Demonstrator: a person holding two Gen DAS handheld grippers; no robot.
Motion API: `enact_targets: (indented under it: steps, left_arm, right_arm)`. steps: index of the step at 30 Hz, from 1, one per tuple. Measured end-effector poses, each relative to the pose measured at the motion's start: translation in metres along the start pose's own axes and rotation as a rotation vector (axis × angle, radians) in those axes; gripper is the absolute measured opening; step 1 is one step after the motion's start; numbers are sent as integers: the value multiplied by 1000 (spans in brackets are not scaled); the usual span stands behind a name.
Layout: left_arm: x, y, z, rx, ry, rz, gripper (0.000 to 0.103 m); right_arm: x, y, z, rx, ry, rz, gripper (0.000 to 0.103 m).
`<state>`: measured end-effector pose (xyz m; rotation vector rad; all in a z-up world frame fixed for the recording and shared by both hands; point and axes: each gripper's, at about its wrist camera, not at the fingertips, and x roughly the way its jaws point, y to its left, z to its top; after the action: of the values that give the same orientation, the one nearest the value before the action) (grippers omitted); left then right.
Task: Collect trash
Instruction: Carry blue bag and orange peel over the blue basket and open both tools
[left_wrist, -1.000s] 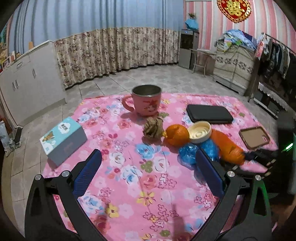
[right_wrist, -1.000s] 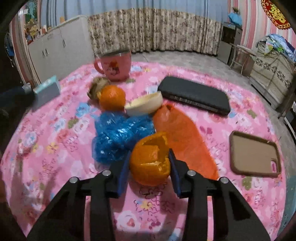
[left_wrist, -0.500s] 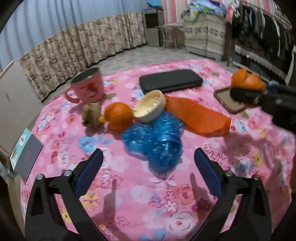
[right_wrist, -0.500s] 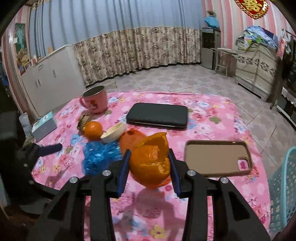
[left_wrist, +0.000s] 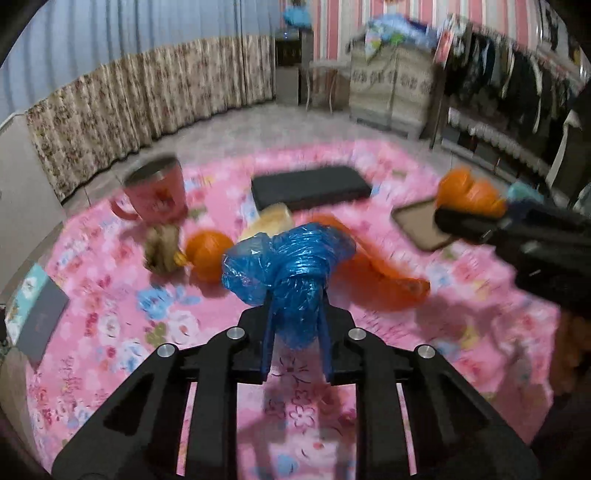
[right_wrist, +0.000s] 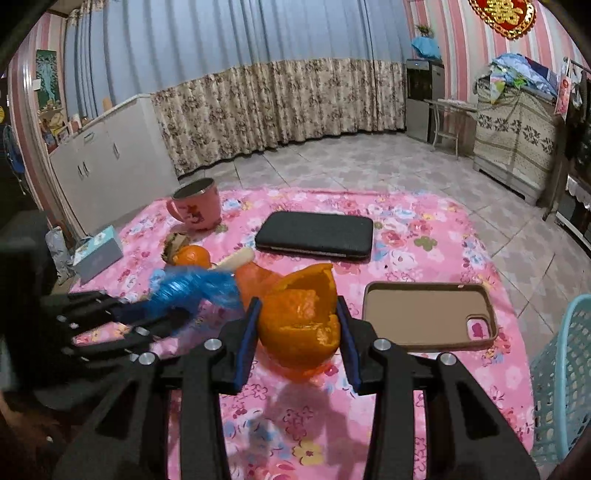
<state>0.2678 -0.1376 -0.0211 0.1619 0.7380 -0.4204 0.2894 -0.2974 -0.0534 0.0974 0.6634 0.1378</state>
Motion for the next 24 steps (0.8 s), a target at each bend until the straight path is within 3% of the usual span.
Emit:
enact_targets:
  steps: [7,20,24]
  left_arm:
    - [-54,27,4,-108,-167,-7,19]
    - [-47,29,9,-131,-172,-14,19]
    - [-47,2,20,-125,-200,-40,19]
  right_arm:
    - [-22,2,1,-9,-53,7,40]
    - [-32,-10,4,14,-87,-1,40]
    - [-48,-28,9,38,-129,-31,40]
